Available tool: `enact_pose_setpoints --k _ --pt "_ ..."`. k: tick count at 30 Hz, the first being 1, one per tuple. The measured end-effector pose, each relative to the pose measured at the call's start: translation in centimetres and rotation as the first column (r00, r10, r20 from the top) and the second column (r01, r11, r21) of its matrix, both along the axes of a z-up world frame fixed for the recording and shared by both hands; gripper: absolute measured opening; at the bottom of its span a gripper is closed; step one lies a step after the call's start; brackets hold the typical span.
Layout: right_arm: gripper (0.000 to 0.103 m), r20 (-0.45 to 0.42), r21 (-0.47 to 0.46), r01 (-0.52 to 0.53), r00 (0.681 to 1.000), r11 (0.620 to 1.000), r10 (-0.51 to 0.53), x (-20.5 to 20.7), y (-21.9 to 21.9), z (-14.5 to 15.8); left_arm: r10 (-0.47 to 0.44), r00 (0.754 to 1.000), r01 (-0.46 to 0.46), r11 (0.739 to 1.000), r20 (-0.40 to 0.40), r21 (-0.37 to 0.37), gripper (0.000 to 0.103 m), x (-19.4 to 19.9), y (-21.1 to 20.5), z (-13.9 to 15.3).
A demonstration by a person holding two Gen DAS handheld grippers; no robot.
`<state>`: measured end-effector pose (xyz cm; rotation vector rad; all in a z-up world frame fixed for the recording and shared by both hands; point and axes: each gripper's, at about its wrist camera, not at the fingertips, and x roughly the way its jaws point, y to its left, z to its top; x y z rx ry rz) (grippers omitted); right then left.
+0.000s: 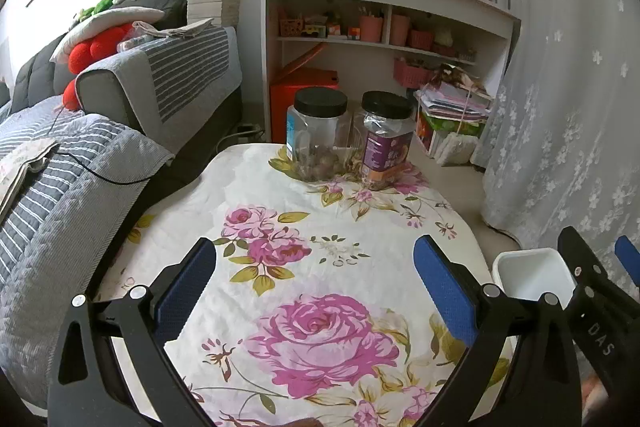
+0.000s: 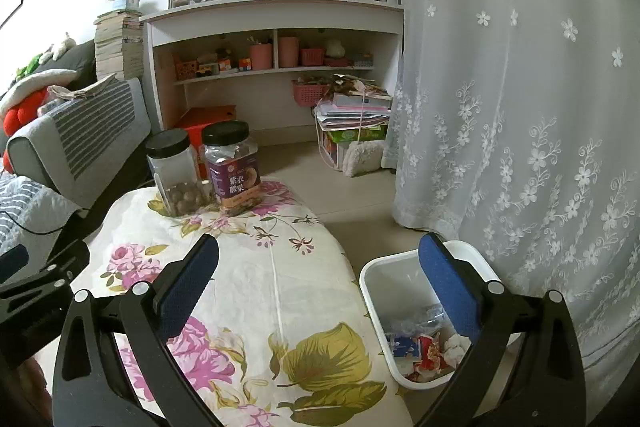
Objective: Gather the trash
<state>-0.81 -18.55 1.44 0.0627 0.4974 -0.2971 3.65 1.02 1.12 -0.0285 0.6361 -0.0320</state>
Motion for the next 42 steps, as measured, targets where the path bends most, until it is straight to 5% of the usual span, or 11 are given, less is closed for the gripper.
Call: enact_pose_setpoints --k 42 --pt "0.096 -0.053 0.037 -0.029 0.998 0.999 0.031 0.9 -0.5 -0.8 -0.010 1.000 0.010 1.000 0.028 0.019 0.094 -0.3 -1.1 -0.2"
